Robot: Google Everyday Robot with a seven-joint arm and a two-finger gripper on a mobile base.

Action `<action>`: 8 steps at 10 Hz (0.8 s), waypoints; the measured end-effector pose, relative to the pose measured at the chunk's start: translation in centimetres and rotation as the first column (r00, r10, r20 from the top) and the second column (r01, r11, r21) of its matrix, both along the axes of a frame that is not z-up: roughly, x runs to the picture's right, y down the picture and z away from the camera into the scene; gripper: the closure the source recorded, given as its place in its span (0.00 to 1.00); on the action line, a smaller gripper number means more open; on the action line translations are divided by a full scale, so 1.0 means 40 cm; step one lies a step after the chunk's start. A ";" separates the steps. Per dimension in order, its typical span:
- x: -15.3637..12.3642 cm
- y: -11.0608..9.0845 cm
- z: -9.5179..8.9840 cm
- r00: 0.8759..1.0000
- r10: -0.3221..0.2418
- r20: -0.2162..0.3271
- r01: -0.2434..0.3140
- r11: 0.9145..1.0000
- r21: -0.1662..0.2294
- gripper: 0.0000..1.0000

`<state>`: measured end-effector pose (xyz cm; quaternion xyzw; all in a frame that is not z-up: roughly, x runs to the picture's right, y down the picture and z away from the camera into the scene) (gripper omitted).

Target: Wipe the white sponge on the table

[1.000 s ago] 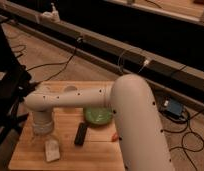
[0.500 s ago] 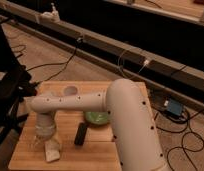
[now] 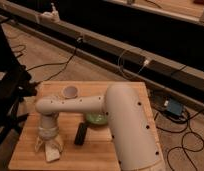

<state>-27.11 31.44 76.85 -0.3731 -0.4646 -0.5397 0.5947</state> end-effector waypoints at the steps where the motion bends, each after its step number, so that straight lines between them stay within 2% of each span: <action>1: 0.005 -0.009 0.003 1.000 0.004 -0.011 -0.004 1.000 0.007 0.57; 5: 0.022 -0.040 -0.018 0.999 -0.008 -0.039 0.009 1.000 0.029 0.96; 6: 0.032 -0.045 -0.022 0.999 -0.013 -0.049 0.015 0.999 0.032 1.00; 8: 0.046 -0.048 -0.024 0.998 -0.015 -0.062 0.017 0.999 0.031 1.00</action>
